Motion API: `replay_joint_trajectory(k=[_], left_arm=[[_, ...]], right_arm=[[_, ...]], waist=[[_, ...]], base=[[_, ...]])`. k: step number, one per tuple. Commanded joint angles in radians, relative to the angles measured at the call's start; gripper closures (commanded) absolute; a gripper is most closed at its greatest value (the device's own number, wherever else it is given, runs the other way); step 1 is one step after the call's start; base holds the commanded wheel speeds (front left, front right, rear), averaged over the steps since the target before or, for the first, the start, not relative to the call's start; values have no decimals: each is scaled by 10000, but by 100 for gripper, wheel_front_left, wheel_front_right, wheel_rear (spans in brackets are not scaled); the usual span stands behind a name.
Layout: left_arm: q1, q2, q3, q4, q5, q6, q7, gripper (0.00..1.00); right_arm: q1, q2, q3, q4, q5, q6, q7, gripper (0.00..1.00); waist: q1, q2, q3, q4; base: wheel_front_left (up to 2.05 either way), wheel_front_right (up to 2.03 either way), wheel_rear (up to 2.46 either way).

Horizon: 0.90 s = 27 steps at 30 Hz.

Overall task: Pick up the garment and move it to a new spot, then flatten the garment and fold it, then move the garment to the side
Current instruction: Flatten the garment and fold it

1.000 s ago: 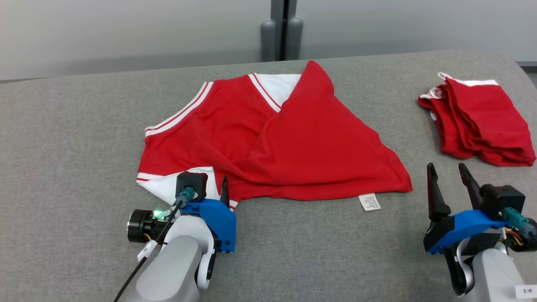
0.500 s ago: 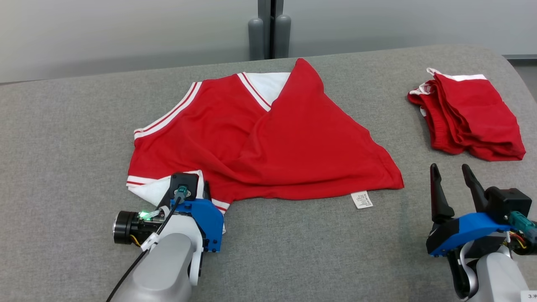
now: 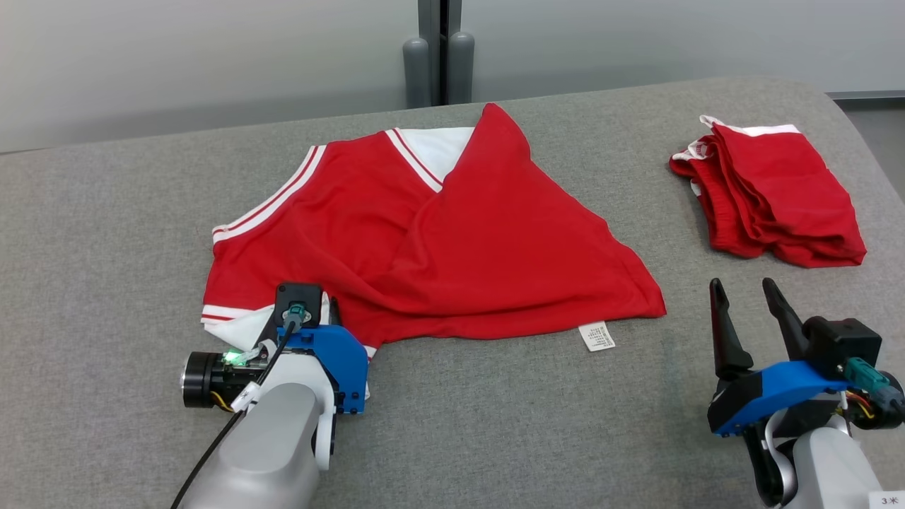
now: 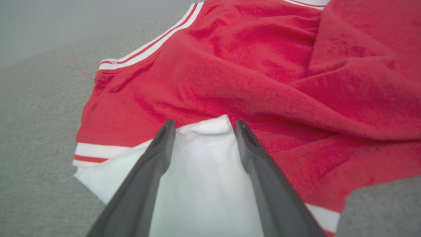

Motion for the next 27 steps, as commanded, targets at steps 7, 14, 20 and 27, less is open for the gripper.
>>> replay_joint_trajectory(k=[7,14,20,27], left_arm=[[-160,-41,-70,329,-265,-77,-249,90],[-234,-54,-134,542,-437,-191,-407,100],[-228,-56,-99,270,-622,-268,-1089,100],[694,171,130,-807,-781,-145,-1728,100]], right_arm=[[261,-18,-234,-101,-17,1,-34,0],[140,-18,-171,-106,66,1,-87,0],[299,-17,-440,-180,-69,1,-124,0],[652,-14,-906,-322,-100,1,-137,0]], waist=[[0,-1,-23,75],[0,-1,-18,233],[0,-1,-161,561],[0,-1,-481,1419]], base=[[0,0,0],[0,0,0],[0,0,0],[0,0,0]])
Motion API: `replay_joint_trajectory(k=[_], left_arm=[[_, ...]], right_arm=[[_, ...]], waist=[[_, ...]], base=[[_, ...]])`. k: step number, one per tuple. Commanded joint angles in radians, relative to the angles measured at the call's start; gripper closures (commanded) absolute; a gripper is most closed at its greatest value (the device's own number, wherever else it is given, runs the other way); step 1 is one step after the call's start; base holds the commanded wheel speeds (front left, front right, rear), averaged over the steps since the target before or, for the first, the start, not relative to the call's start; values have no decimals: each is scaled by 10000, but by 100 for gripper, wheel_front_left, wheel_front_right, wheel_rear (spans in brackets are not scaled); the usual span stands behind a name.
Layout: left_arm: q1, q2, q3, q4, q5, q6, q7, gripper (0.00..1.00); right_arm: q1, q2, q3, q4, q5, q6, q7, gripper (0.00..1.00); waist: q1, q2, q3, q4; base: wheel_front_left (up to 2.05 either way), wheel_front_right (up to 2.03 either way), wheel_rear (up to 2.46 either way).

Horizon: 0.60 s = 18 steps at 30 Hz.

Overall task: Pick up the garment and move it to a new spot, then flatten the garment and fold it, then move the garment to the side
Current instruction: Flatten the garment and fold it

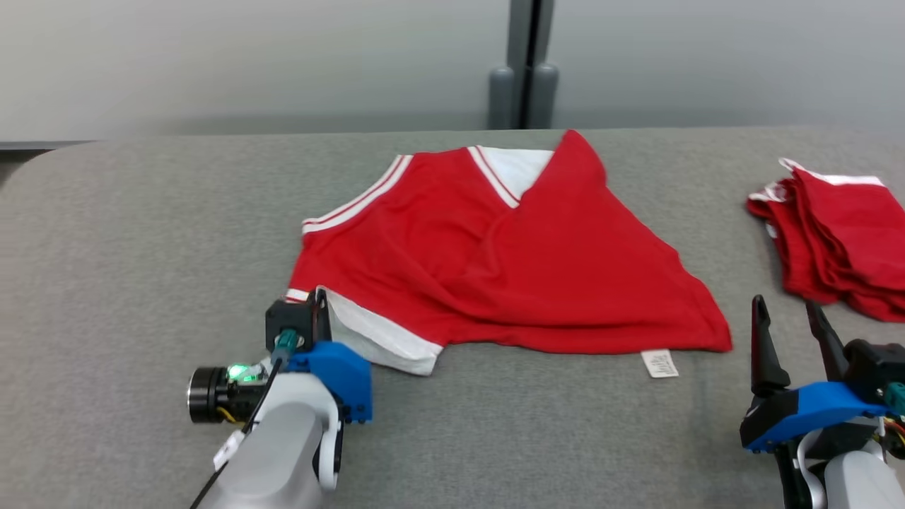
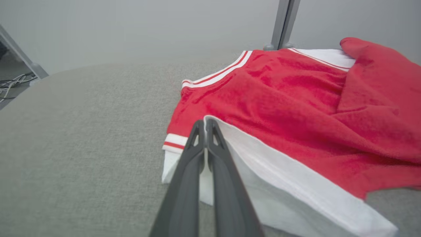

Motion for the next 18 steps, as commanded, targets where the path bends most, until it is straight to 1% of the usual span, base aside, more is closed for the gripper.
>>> replay_joint_trajectory(k=[1,4,8,12,18], left_arm=[[332,136,90,-259,-40,79,-90,100],[971,301,197,-996,-83,241,-123,100],[1781,459,316,-1785,-230,341,-141,100],[2323,518,362,-2120,-417,416,-3,100],[2971,658,468,-2427,-662,511,160,100]], right_arm=[[195,-12,-31,-73,17,1,-6,0],[377,-18,-177,-145,75,1,56,0],[549,-15,-245,-163,129,1,139,0],[660,-18,-186,-120,223,1,192,0],[776,-18,-111,-105,300,1,231,0]], waist=[[0,2,5,216],[0,2,-92,588],[0,2,-116,931],[0,2,-85,995],[0,2,-26,898]], base=[[0,0,0],[0,0,0],[0,0,0],[0,0,0],[0,0,0]])
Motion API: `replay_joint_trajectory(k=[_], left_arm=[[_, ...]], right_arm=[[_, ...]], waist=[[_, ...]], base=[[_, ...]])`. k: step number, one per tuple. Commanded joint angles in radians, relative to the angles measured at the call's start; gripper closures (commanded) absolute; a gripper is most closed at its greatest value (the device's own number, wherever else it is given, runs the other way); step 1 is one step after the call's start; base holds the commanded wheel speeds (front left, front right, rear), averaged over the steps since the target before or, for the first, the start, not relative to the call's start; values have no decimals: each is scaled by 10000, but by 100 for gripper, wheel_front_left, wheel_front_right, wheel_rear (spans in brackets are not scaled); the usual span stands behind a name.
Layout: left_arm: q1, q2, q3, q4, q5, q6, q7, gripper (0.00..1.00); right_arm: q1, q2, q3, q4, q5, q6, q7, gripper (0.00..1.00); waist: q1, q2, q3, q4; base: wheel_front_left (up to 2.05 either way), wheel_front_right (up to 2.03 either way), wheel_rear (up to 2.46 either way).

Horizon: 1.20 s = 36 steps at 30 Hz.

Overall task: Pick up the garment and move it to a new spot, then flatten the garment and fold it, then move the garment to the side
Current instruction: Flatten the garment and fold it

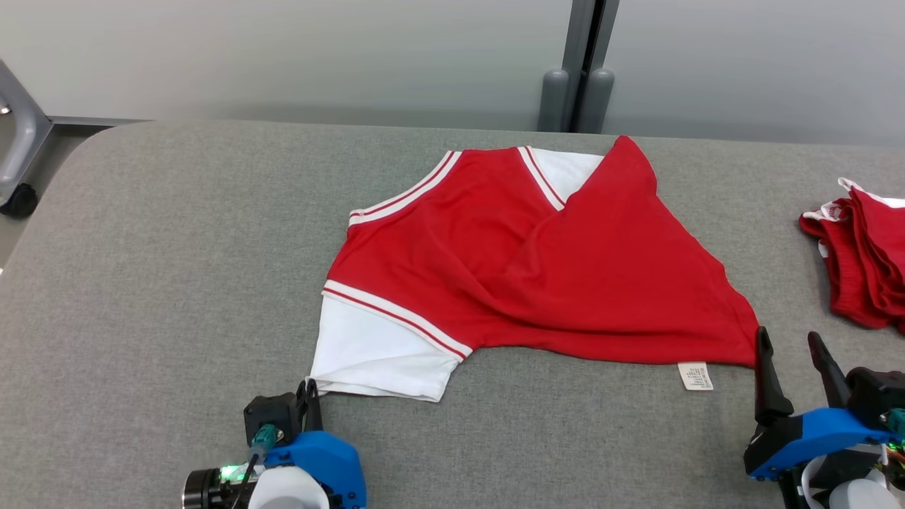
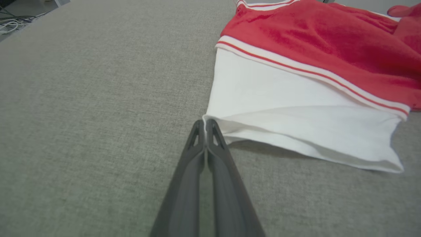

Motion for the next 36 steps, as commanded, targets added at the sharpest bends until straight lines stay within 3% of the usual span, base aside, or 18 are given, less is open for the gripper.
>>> replay_joint_trajectory(k=[1,2,4,8,18,25,30,36], left_arm=[[171,93,86,-100,-58,49,50,91],[241,95,119,-183,-128,30,53,67],[382,143,134,-331,-214,-15,75,0],[583,287,220,-632,-332,-34,68,0],[1376,1110,543,-2651,-298,419,-60,0],[995,1037,258,-3669,-228,-34,30,0],[621,791,-35,-3600,-290,-499,60,0],[725,627,-41,-3306,-406,-618,-52,0]], right_arm=[[133,-26,32,-13,32,1,42,0],[163,-28,45,-7,38,1,42,0],[197,-28,69,17,59,1,46,0],[223,-26,67,56,72,1,13,0],[245,-28,193,55,150,1,-28,0],[456,-26,363,-138,64,1,47,0],[649,-26,544,-451,148,1,212,0],[926,-24,901,-741,457,1,392,0]], waist=[[0,2,-6,-39],[0,2,-16,-55],[0,2,-64,-74],[0,2,-144,-61],[0,2,-457,-45],[0,2,-1070,-169],[0,2,-1495,-194],[0,2,-1794,-274]], base=[[0,0,0],[0,0,0],[0,0,0],[0,0,0],[0,0,0],[0,0,0],[0,0,0],[0,0,0]])
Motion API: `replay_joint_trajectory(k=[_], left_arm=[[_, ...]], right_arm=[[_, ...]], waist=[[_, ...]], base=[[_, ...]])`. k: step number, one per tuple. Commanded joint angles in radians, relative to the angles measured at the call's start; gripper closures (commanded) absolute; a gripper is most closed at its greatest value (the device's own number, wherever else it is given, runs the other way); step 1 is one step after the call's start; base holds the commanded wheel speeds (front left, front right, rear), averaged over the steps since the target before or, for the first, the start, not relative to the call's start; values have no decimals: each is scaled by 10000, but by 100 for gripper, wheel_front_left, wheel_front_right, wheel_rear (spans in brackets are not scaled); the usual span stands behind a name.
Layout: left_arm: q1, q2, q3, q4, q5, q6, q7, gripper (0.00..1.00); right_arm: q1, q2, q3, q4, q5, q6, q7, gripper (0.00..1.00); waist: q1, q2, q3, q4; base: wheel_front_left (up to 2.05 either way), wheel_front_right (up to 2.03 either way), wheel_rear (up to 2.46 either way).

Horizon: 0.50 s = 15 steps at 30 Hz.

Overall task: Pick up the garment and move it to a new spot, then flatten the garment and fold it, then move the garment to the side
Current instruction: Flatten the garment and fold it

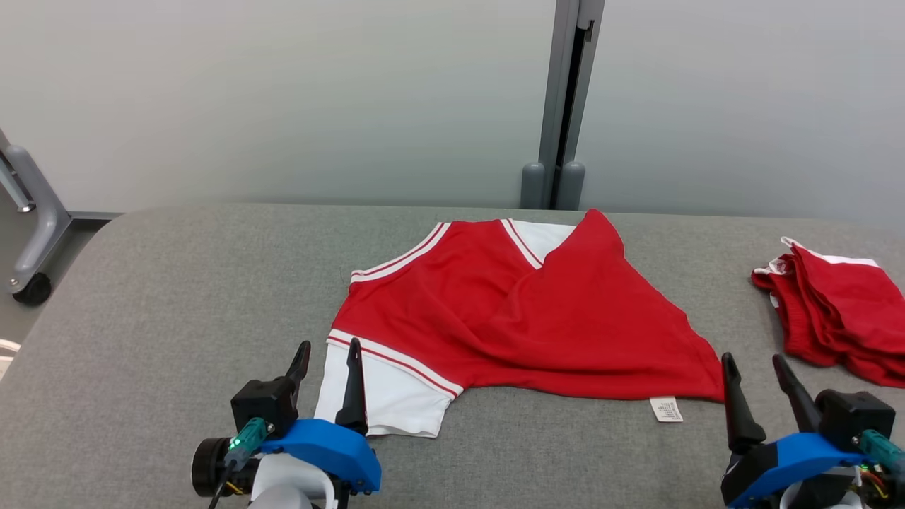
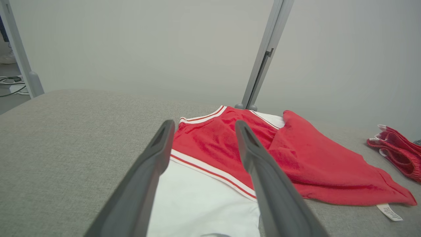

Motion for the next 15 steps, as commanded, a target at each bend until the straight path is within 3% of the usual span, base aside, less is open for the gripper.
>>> replay_joint_trajectory(k=[1,10,15], left_arm=[[70,21,55,74,-19,9,-36,0],[209,118,167,291,-11,120,-125,0],[306,168,183,528,-201,300,405,0]], right_arm=[[145,-21,50,-18,120,1,-16,0],[302,-22,334,144,302,1,-85,0],[291,-21,142,211,351,1,141,0]], waist=[[1,1,-44,-30],[1,1,-117,-46],[1,1,-45,-37]], base=[[0,0,0],[0,0,0],[0,0,0]])
